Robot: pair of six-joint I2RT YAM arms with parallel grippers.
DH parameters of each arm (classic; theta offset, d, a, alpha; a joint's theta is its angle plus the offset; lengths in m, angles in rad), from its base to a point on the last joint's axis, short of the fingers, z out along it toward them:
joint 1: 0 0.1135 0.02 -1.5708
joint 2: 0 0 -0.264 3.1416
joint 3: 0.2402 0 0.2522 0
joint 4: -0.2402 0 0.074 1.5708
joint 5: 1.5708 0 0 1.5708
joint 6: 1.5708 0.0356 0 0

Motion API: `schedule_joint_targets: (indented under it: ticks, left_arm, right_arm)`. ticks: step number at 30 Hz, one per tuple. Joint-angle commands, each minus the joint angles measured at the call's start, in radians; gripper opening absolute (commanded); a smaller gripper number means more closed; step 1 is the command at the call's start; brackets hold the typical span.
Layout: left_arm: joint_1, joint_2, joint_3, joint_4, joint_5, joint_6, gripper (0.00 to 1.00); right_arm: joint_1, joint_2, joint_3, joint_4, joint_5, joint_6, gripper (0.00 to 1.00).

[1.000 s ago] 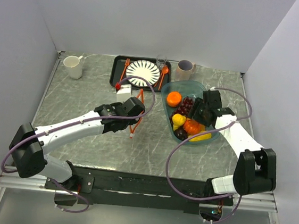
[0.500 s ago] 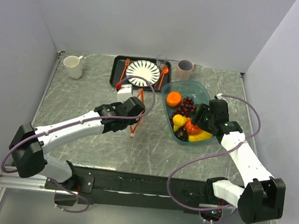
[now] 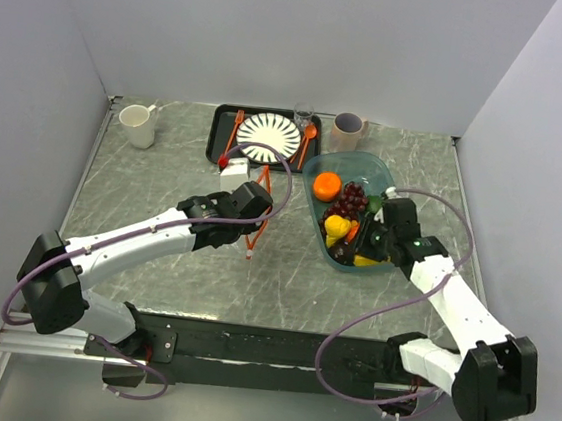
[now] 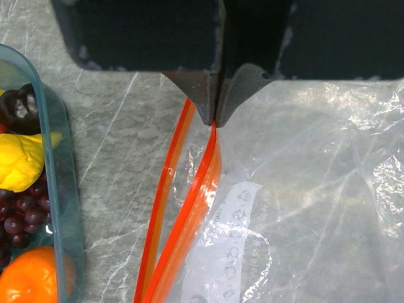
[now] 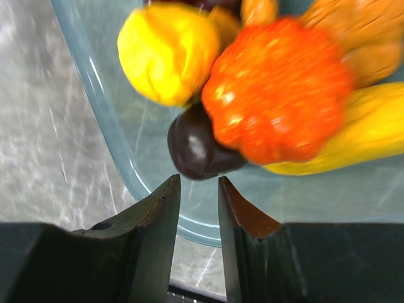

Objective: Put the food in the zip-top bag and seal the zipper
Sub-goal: Adjust the bin at the center of the board, then pick up the fake fruit from the bin.

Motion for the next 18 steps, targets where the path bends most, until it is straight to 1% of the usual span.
schedule_joint_targets:
  ticks: [1, 5, 7, 10, 16, 17, 18]
  left_arm:
    - [0.002, -0.019, 0.035, 0.028, 0.012, 0.015, 0.01]
    - [0.003, -0.009, 0.04, 0.023, 0.017, 0.015, 0.01]
    - [0.002, -0.009, 0.038, 0.022, 0.014, 0.011, 0.01]
    - [0.002, -0.015, 0.035, 0.02, 0.011, 0.011, 0.01]
    - [0.002, -0.028, 0.034, 0.003, -0.003, 0.008, 0.01]
    - [0.002, -0.031, 0.032, 0.006, -0.002, 0.008, 0.01]
    - [0.002, -0.031, 0.031, 0.009, 0.001, 0.009, 0.01]
  right_arm:
    - [0.07, 0.029, -0.014, 0.027, -0.011, 0.018, 0.36]
    - [0.124, 0.068, -0.016, 0.047, -0.008, 0.032, 0.36]
    - [0.163, 0.103, -0.002, 0.038, 0.021, 0.034, 0.36]
    - [0.174, 0.118, 0.009, 0.047, 0.018, 0.037, 0.36]
    - [0.174, 0.075, 0.064, 0.009, 0.085, 0.032, 0.37]
    - [0.174, 0.066, 0.079, 0.008, 0.085, 0.028, 0.38]
    - [0.174, 0.046, 0.115, 0.001, 0.101, 0.032, 0.42]
